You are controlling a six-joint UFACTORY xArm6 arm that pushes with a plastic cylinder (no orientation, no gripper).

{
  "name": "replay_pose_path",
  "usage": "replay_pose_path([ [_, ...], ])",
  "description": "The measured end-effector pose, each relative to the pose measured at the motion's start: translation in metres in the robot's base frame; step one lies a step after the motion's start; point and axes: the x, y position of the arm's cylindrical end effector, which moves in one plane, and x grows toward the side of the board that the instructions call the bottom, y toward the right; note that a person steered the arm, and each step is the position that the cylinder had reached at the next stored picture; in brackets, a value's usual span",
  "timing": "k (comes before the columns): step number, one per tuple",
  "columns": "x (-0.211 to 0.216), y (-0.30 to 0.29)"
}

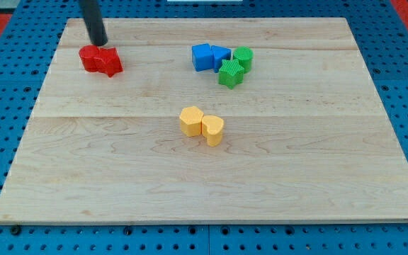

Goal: Slide the red circle along with the red star towards down

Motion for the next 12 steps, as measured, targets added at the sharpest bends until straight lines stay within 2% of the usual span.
replay_pose_path([
  [7, 0.029, 0.000],
  [9, 0.019, 0.051],
  [10, 0.019, 0.051],
  [12, 0.048, 0.040],
])
